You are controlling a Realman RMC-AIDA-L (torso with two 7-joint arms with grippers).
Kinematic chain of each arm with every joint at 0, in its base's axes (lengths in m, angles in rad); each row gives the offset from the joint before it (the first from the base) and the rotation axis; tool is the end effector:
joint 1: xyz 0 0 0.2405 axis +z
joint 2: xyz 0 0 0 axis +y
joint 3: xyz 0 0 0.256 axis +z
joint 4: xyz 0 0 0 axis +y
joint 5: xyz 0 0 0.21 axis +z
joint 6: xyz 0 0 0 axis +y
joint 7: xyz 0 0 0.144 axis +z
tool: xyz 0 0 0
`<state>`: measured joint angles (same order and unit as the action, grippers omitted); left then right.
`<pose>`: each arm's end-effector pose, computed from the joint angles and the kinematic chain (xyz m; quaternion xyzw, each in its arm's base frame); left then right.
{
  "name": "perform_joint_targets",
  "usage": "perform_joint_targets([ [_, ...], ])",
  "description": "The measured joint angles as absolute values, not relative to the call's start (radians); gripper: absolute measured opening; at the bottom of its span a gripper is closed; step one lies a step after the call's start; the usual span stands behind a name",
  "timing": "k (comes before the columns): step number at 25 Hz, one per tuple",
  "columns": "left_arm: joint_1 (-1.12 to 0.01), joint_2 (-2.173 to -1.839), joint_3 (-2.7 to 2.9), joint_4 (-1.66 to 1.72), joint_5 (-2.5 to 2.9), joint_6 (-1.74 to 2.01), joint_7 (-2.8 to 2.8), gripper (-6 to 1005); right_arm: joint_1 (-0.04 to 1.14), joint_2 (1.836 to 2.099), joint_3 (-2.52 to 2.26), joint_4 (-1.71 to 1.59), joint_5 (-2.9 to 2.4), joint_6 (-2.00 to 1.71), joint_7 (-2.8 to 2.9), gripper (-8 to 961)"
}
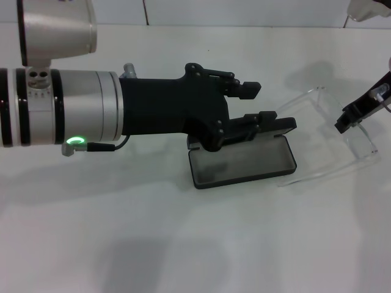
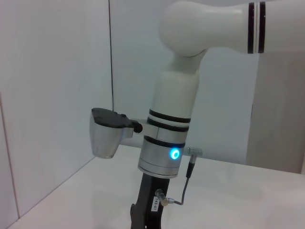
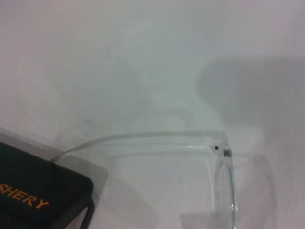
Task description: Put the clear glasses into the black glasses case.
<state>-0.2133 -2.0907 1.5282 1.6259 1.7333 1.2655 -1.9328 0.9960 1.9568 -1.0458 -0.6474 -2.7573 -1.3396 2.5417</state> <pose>-0.1087 0.2892 0.0011 -0.9644 -0.0802 -0.2212 0.1207 0.2079 0.4376 0.0194 -0.8573 0.4279 -0.1920 0.2120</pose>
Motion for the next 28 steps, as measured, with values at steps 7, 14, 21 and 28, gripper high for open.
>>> perform_joint_targets([
  [7,-0.211,-2.091,1.523,1.616,1.733,1.265,-1.933,448,0.995,1.964,-1.048,-0.651,-2.758,-1.321,2.529,196],
  [14,-0.209,-2.091,1.523,1.615,1.733,1.265,-1.933,447,0.961,1.964,-1.046,-0.703,-2.758,-1.307,2.527,130],
  [21,-0.207,-2.091,1.519,1.615,1.733,1.266,-1.933,447,0.880,1.959,-1.037,-0.874,-2.755,-1.377,2.532,101],
  [28,-0.196,-2.091,1.491,1.608,1.702,1.265,-1.930,444,0.775,1.962,-0.938,-1.129,-2.747,-1.492,2.538,101],
])
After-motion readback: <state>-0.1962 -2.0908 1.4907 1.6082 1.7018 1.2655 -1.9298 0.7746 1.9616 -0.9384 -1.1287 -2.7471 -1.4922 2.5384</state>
